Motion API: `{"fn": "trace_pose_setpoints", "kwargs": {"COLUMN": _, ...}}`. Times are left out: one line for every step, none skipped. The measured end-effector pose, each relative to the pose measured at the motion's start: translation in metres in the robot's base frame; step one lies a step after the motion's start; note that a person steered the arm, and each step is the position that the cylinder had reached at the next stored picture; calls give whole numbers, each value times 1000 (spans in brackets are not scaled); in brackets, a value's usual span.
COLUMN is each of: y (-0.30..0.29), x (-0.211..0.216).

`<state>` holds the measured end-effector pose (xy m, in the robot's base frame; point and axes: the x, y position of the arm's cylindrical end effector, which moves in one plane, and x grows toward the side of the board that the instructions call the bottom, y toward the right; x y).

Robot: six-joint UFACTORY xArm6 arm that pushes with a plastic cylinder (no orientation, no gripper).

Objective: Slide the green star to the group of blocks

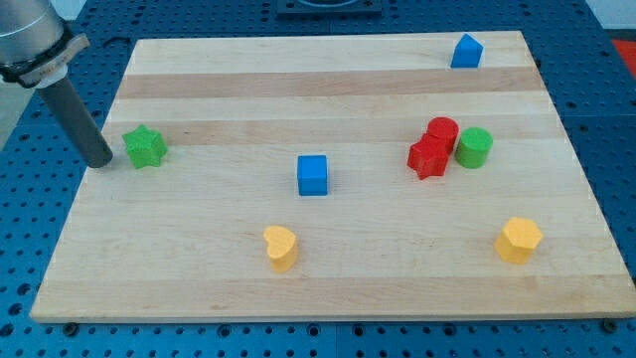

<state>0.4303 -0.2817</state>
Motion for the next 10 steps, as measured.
{"fn": "trace_pose_setpoints", "kwargs": {"y": 17, "x": -2}}
{"fn": "trace_pose_setpoints", "kwargs": {"y": 40, "x": -13}}
{"fn": "trace_pose_setpoints", "kwargs": {"y": 58, "x": -26}}
{"fn": "trace_pose_setpoints", "kwargs": {"y": 76, "x": -42}}
{"fn": "trace_pose_setpoints", "kwargs": {"y": 92, "x": -51}}
{"fn": "trace_pose_setpoints", "kwargs": {"y": 134, "x": -51}}
{"fn": "trace_pose_setpoints", "kwargs": {"y": 172, "x": -41}}
{"fn": "trace_pose_setpoints", "kwargs": {"y": 191, "x": -13}}
{"fn": "trace_pose_setpoints", "kwargs": {"y": 191, "x": 11}}
{"fn": "trace_pose_setpoints", "kwargs": {"y": 191, "x": 10}}
